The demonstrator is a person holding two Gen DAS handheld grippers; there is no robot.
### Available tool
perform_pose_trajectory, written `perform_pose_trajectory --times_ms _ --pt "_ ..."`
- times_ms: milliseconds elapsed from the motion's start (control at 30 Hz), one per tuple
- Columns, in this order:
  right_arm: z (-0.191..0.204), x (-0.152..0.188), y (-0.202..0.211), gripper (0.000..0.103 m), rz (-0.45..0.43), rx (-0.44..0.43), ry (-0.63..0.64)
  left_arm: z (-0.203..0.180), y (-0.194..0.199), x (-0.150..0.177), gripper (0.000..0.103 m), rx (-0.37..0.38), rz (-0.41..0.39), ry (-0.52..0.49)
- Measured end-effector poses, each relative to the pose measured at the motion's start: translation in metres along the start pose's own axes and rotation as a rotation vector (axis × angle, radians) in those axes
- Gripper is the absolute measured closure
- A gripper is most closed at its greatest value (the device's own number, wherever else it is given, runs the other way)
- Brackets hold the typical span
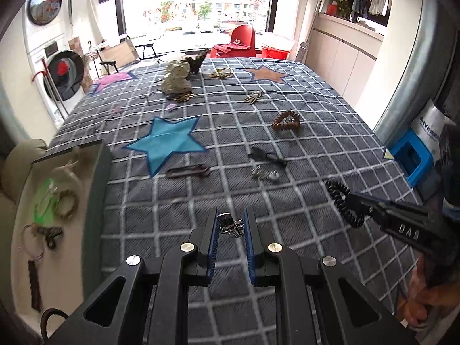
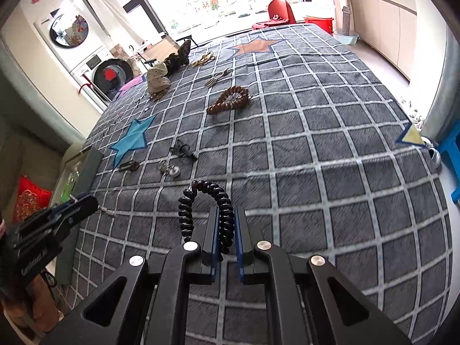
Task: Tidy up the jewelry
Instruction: 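Carry the star hairpin with the left tool while the right tool carries the coiled hair tie to the box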
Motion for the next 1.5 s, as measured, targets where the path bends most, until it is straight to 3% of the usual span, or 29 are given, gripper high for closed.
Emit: perform_pose_trajectory --times_ms 500,933,1200,1500 --pt "0.025 0.031 0.011 0.092 0.001 0.013 0.014 0.027 0.032 0.051 0.084 -0.006 -0.041 0.037" --pt "0.060 0.033 0.015 0.092 -0.002 0.017 0.064 0.057 0.053 0.064 0.084 0.009 -0.091 0.096" --pt "0.106 0.024 0.010 0.092 -0.001 0.002 0.148 0.107 0.069 0.076 0.084 -0.022 -0.128 0.191" --pt "0.181 0.017 -0.009 0.092 0.029 -0.058 0.284 0.188 0.079 0.105 0.084 -0.097 -0.130 0.364"
Point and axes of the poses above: each gripper's, at about its wrist camera, not at the fingertips, and y roughly against the way its jaws point, z to its left, x to its underside, the point moved 7 cm from there along -y, roughly the way its jaws point, and after that the axes turned 15 degrees about z, right-handed, at the moved point
